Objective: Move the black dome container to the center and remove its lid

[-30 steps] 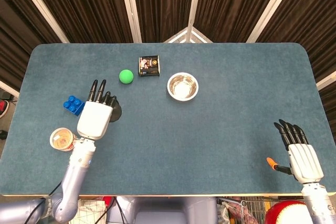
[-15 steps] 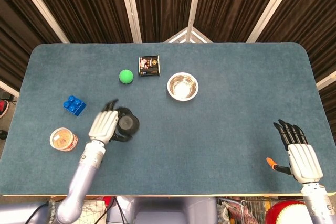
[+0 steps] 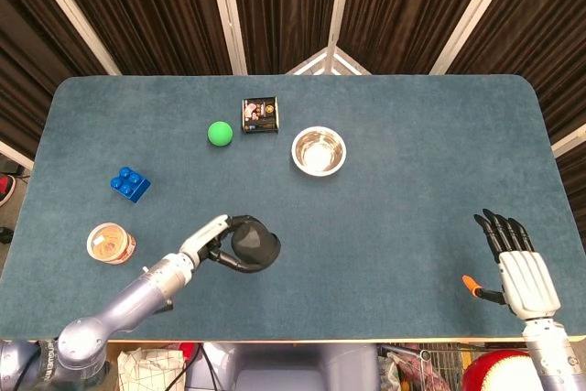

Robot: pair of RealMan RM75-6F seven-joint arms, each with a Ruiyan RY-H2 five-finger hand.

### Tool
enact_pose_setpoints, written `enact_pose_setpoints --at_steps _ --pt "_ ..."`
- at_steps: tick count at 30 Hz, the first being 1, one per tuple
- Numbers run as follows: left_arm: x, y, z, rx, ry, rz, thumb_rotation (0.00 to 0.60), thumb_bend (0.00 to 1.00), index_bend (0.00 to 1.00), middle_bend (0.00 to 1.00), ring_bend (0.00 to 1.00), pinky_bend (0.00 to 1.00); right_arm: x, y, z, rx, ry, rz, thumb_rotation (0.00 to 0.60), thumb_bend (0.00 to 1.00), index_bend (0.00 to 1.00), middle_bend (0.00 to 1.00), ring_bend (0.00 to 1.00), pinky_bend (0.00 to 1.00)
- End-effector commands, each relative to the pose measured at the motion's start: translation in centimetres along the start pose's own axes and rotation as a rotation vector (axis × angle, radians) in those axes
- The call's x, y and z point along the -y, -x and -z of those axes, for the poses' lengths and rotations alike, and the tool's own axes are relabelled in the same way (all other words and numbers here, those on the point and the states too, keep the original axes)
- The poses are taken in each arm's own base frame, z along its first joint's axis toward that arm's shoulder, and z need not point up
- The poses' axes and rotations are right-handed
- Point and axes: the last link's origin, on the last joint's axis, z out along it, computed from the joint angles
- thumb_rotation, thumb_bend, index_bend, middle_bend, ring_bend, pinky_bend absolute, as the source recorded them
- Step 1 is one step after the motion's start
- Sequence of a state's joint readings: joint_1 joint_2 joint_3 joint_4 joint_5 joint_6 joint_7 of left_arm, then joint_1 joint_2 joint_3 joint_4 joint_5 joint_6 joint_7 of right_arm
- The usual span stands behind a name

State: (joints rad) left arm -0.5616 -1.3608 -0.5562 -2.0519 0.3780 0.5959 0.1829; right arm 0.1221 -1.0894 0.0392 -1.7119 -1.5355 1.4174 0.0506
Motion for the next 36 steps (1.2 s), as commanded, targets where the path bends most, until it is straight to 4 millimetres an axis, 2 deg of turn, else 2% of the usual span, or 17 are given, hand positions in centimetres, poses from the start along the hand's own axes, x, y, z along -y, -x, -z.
enact_pose_setpoints --at_steps 1,3,4,7,11,13,14,17,20,22,26,29,33,36 --pt "1.1 -2.9 -0.2 -0.342 0.025 -0.426 0.600 0.33 0.57 0.47 0.00 0.00 0.0 0.0 0.0 0.000 0.001 0.000 0.600 0.23 0.00 0.00 0.00 0.00" --pt "1.4 -3.4 -0.5 -0.472 0.037 -0.633 0.600 0.33 0.57 0.47 0.00 0.00 0.0 0.0 0.0 0.001 0.002 0.000 0.600 0.23 0.00 0.00 0.00 0.00" --pt "1.5 -4.2 -0.6 -0.620 0.054 -0.940 0.600 0.33 0.57 0.47 0.00 0.00 0.0 0.0 0.0 0.001 0.001 0.000 0.600 0.23 0.00 0.00 0.00 0.00" --pt "2.3 -3.3 -0.9 -0.747 0.079 -1.075 0.600 0.33 0.57 0.47 0.00 0.00 0.0 0.0 0.0 0.002 0.001 0.000 0.600 0.23 0.00 0.00 0.00 0.00" --pt "2.4 -2.8 -1.2 -0.792 0.110 -1.138 0.600 0.33 0.57 0.47 0.00 0.00 0.0 0.1 0.0 0.003 0.000 0.000 0.600 0.23 0.00 0.00 0.00 0.00" --pt "2.4 -2.1 -1.3 -0.758 0.127 -1.066 0.600 0.33 0.57 0.47 0.00 0.00 0.0 0.0 0.0 0.002 0.000 0.000 0.600 0.23 0.00 0.00 0.00 0.00" --pt "2.3 -1.6 -1.3 -0.712 0.133 -0.969 0.600 0.33 0.57 0.47 0.00 0.00 0.0 0.0 0.0 0.001 0.000 0.000 0.600 0.23 0.00 0.00 0.00 0.00" --pt "1.3 0.1 -0.8 -0.502 0.134 -0.543 0.600 0.33 0.57 0.47 0.00 0.00 0.0 0.0 0.0 0.000 0.001 -0.001 0.600 0.23 0.00 0.00 0.00 0.00" --pt "-0.2 1.0 0.2 -0.272 0.117 -0.179 0.600 0.33 0.57 0.46 0.00 0.00 0.0 0.0 0.0 -0.001 -0.001 -0.001 0.600 0.23 0.00 0.00 0.00 0.00" --pt "-1.0 1.0 0.8 -0.148 0.097 0.013 0.600 0.33 0.57 0.46 0.00 0.00 0.0 0.0 0.0 -0.001 0.000 -0.001 0.600 0.23 0.00 0.00 0.00 0.00" --pt "-1.9 0.2 1.3 0.007 0.067 0.279 0.600 0.33 0.57 0.46 0.00 0.00 0.0 0.0 0.0 -0.002 -0.002 -0.001 0.600 0.23 0.00 0.00 0.00 0.00" --pt "-1.5 -0.5 1.3 0.028 0.053 0.254 0.600 0.33 0.57 0.45 0.00 0.00 0.0 0.0 0.1 -0.004 -0.001 -0.001 0.600 0.23 0.00 0.00 0.00 0.00" --pt "-0.8 -0.9 0.8 -0.024 0.062 0.115 0.600 0.33 0.56 0.45 0.00 0.00 0.0 -0.1 0.1 -0.004 -0.002 0.000 0.600 0.23 0.00 0.00 0.00 0.00" --pt "0.1 -1.1 0.3 -0.125 0.081 -0.089 0.600 0.33 0.57 0.45 0.00 0.00 0.0 0.0 0.1 -0.002 -0.001 -0.001 0.600 0.23 0.00 0.00 0.00 0.00"
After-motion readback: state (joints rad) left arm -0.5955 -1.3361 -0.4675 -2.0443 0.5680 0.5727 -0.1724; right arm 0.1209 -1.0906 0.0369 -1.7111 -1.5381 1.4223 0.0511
